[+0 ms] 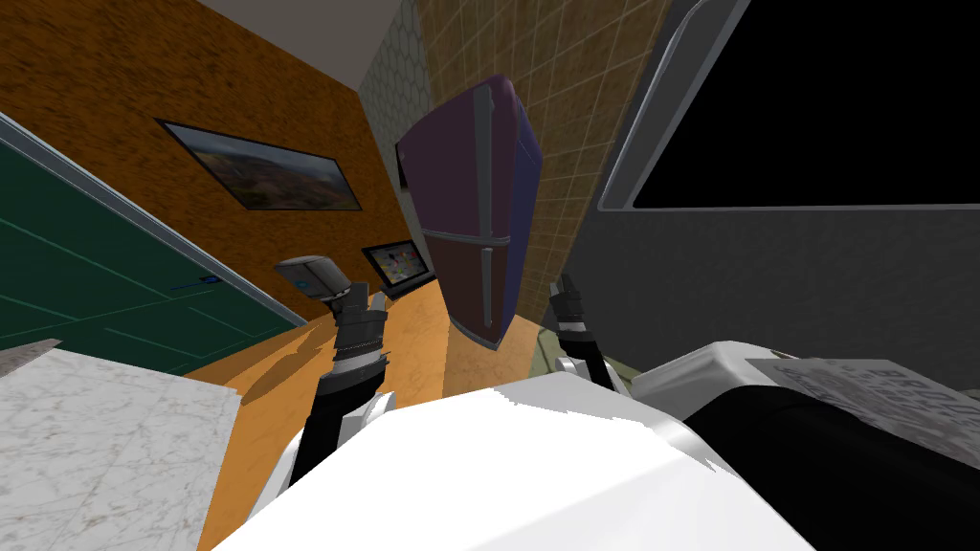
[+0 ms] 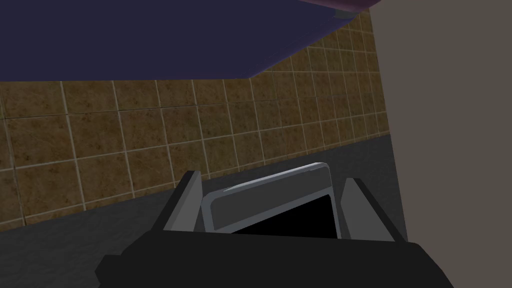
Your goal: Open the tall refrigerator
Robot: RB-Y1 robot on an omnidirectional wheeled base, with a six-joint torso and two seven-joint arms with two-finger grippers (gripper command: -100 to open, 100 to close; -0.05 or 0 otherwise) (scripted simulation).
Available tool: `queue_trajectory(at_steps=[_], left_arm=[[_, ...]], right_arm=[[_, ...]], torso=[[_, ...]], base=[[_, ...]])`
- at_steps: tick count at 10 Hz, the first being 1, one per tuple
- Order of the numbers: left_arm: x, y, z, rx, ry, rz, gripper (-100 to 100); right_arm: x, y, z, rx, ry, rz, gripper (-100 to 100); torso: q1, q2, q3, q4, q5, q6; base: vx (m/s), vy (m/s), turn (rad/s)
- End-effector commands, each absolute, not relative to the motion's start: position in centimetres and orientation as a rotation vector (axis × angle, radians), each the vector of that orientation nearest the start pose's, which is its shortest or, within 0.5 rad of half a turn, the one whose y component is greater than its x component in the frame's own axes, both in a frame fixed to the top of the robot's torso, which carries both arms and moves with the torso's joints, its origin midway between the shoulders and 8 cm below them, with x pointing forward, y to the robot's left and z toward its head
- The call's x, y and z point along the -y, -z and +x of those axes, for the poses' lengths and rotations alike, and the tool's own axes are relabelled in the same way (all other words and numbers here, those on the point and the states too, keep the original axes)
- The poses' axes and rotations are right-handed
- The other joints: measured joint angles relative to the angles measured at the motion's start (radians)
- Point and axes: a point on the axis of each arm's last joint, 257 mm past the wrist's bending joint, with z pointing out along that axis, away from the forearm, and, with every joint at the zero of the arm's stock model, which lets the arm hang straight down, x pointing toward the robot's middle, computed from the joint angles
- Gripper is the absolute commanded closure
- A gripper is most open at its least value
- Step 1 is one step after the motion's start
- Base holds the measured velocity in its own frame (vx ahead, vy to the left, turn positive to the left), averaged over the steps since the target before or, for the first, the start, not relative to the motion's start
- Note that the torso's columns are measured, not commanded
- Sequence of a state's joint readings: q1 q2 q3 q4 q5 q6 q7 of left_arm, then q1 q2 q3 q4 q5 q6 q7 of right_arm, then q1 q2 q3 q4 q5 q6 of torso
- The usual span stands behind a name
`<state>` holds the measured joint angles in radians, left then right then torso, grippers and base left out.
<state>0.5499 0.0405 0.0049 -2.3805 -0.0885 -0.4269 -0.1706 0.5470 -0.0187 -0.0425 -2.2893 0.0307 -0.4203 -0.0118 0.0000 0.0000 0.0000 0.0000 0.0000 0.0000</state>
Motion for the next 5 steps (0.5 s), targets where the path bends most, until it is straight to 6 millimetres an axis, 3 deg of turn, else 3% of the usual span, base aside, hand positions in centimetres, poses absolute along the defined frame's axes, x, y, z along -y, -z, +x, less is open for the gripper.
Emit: queue_trajectory(at_steps=[1, 5], left_arm=[[-26.95, -3.82, 33.46, -0.741, 1.06, -0.517, 0], [-26.95, -3.83, 33.46, -0.741, 1.06, -0.516, 0]], right_arm=[[29.7, 0.17, 34.89, -0.715, -1.206, 0.716, 0], [29.7, 0.16, 34.89, -0.715, -1.206, 0.716, 0]], torso=[[0.0, 0.04, -0.082, 0.041, 0.0, 0.0], [0.0, 0.322, -0.644, 0.322, 0.0, 0.0]], base=[[0.0, 0.0, 0.0], [0.0, 0.0, 0.0]])
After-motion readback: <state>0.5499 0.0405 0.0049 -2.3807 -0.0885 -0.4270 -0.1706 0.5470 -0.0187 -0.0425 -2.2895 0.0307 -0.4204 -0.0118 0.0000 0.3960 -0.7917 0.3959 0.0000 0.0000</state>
